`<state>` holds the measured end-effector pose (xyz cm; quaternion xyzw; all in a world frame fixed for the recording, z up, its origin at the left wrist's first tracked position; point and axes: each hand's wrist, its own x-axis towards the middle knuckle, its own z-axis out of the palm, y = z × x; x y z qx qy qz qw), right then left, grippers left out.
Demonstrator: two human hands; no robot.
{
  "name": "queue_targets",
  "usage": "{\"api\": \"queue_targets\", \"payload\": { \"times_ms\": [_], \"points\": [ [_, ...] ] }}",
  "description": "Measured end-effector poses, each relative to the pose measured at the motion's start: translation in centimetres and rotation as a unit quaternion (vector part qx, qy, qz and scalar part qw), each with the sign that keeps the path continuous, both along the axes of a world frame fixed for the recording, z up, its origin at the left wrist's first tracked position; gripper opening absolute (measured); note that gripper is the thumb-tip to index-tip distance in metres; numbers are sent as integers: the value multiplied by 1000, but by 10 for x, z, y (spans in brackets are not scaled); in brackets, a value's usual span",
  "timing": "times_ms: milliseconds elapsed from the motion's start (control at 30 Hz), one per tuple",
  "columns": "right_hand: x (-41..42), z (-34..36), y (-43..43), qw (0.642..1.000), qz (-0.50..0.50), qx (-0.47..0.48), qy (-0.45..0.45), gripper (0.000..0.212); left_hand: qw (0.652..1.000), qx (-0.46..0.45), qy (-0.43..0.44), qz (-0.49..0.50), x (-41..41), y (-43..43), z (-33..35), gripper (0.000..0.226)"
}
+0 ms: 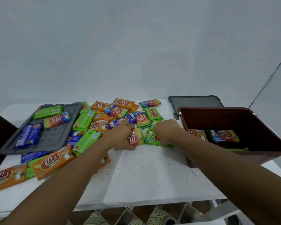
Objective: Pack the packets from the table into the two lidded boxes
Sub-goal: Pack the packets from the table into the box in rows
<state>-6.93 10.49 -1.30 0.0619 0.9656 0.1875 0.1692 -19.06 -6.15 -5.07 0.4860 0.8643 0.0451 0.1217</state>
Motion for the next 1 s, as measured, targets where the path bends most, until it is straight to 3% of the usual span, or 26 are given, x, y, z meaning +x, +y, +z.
{"api": "queue_targets", "payload": {
  "times_ms": [133, 233, 367, 500, 767, 900, 1000],
  "points": [
    [-11, 2, -5, 998, -35, -30, -31, 53, 996, 49, -62, 34, -3, -14, 19, 82],
    [-19, 12, 3, 996, -36, -70, -32, 60, 996, 52, -60, 51, -6, -11, 39, 94],
    [-13, 13, -6, 993, -40, -114, 1, 50, 993, 52, -78, 77, -7, -15, 45, 97],
    [2, 54, -2, 986, -50, -148, 58, 48, 988, 99, -89, 75, 0, -11, 59, 82],
    [63, 115, 84, 968, -110, -196, 114, 54, 984, 176, -6, -8, 32, 43, 102, 68],
    [108, 100, 141, 966, -146, -183, 111, 52, 980, 191, 4, -60, 66, 102, 118, 68],
    [133, 81, 177, 979, -143, -121, 76, 51, 980, 170, 17, -98, 94, 149, 119, 72]
  ]
}}
